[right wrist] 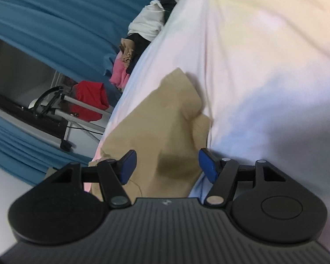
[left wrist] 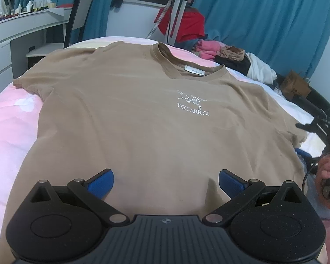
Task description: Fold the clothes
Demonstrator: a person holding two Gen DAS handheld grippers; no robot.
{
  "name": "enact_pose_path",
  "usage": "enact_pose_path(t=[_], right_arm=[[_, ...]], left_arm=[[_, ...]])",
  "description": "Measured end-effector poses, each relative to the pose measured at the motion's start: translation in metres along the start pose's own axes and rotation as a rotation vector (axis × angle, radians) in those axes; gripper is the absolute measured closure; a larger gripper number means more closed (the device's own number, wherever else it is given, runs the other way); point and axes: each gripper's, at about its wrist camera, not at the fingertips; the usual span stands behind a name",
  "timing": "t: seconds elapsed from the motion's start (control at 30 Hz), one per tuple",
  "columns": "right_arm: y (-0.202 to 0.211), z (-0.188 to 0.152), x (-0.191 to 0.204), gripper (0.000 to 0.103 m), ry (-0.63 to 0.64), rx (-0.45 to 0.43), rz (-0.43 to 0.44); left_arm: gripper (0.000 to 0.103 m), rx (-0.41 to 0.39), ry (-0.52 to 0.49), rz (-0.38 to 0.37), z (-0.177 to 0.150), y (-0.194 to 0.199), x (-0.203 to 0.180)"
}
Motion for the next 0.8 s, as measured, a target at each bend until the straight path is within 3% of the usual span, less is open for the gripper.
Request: enact_pose_path(t=[0.43, 0.57, 0.67, 0.8], right_arm=[[-0.003, -0.005, 0.002, 0.038, -0.025, 0.045, -0.016], [-0.005, -0.002, -0.003, 0.038, -0.029, 0.019, 0.006], [-0.004, 0.001, -0.006, 0.038, -0.028, -0.053, 0.021], [-0.017, 0.002, 0.012, 0.038, 0.091, -0.097, -0.036]], left_arm=[[0.0, 0.002, 0.004, -0.009, 0.0, 0.002, 0.0], [0.0, -0.001, 0.008, -0.009, 0.0, 0.003, 0.001], [0.0, -0.003, 0.01, -0.009, 0.0, 0.004, 0.001], [0.0, -0.003, 0.011, -0.011, 0.0, 0.003, 0.0]])
Point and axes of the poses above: each gripper's, at about its wrist camera, not at the fingertips, and y roughly against the way its jaws point, x to its left, z to its top, and after that the axes turned 9 degrees about x, right-handed
